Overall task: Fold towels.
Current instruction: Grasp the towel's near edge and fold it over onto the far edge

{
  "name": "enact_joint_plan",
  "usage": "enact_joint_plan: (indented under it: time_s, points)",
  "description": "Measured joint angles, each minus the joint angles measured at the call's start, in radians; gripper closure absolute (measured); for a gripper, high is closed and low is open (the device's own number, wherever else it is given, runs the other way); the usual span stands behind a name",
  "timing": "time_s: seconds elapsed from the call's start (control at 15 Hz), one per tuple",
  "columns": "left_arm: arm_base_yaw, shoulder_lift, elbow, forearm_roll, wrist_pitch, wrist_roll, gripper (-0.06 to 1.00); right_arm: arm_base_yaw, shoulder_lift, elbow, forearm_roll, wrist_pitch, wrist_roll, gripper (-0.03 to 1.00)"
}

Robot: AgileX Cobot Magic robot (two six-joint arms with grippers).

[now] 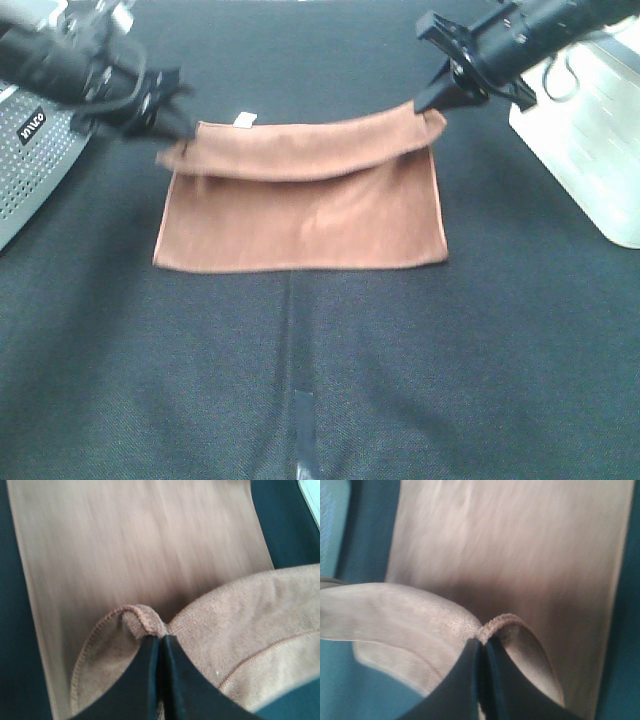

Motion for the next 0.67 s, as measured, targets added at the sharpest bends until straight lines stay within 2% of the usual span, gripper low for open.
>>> enact_joint_plan:
  time_s: [0.2, 0.33, 0.47, 0.53, 0.67]
  points:
    - [0.0, 0.179, -0.304, 0.065, -0.012, -0.049, 0.94, 0.0, 0.201, -0.285, -0.058, 0.004, 0.03, 0.97]
    - [0.0, 0.28, -0.415, 0.068, -0.064, -0.052, 0.94, 0.0, 0.311, -0.434, -0.067, -0.012, 0.03, 0.97]
    - [0.0, 0.362, -0.476, 0.072, -0.152, -0.051, 0.94, 0.0, 0.406, -0.531, -0.081, -0.068, 0.03, 0.97]
    - [0.0, 0.362, -0.476, 0.072, -0.152, -0.051, 0.94, 0.0, 0.406, -0.531, -0.081, -0.068, 0.03, 0.97]
    - [-0.003, 0.436, -0.527, 0.071, -0.251, -0.051, 0.94, 0.0, 0.479, -0.574, -0.087, -0.144, 0.03, 0.97]
